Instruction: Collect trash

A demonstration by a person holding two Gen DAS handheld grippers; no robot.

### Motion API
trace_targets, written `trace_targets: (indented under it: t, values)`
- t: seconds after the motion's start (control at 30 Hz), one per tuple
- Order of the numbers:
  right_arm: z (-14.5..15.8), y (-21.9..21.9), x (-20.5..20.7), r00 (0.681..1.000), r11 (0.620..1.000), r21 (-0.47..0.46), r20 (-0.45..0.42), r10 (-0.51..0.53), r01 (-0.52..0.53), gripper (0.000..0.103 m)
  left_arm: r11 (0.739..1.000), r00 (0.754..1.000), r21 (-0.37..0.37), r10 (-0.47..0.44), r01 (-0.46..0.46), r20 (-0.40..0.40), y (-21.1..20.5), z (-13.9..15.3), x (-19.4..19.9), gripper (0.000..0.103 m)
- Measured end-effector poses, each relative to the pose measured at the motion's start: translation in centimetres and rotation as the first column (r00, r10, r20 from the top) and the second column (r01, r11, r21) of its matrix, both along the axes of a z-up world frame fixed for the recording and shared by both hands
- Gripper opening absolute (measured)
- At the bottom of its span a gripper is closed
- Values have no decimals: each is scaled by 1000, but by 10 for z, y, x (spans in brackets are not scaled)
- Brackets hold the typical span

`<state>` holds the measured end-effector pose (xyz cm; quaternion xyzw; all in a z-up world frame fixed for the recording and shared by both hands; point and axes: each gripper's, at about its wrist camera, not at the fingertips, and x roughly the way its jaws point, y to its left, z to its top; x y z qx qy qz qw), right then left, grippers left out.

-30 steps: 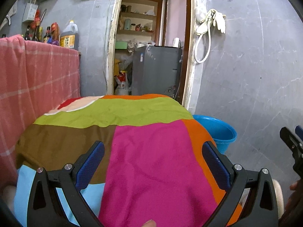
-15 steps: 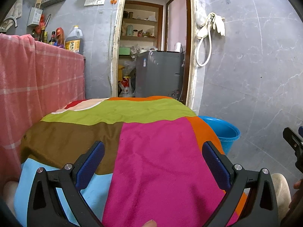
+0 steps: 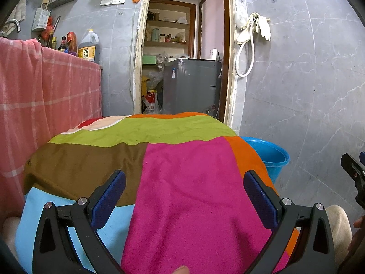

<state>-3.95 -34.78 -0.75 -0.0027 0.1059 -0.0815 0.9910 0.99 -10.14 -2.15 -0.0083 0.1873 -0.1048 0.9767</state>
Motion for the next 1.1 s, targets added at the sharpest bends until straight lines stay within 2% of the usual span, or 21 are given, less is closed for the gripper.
trace_targets:
  t: [1.1]
  values:
    - [0, 0, -1, 1000, 1000, 2, 2, -1, 1, 103, 1000, 1000, -4, 4, -4, 6, 0, -1, 0, 101]
